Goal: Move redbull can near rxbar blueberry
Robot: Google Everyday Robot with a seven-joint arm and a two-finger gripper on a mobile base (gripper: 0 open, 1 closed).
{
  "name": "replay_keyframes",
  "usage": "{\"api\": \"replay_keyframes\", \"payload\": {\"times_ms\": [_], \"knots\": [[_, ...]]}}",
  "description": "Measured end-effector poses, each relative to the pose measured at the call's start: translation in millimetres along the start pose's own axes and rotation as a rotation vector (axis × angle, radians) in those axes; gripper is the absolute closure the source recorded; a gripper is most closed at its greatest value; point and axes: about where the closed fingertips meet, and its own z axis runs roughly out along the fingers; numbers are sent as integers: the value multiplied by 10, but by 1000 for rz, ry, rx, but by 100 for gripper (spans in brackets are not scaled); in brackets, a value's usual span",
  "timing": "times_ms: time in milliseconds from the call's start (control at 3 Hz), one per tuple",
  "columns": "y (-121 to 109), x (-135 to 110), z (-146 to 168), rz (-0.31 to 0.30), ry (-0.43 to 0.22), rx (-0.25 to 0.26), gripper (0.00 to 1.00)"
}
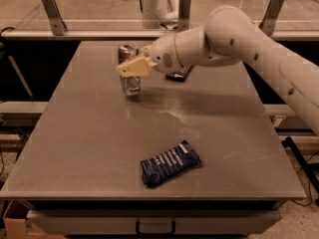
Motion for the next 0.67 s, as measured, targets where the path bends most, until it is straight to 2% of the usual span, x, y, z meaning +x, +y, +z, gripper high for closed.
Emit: {"api": "replay_keyframes", "payload": {"times_ms": [333, 667], "knots": [[246, 246, -390, 9, 36, 28, 100], [452, 422, -799, 10, 74, 92, 100]]}}
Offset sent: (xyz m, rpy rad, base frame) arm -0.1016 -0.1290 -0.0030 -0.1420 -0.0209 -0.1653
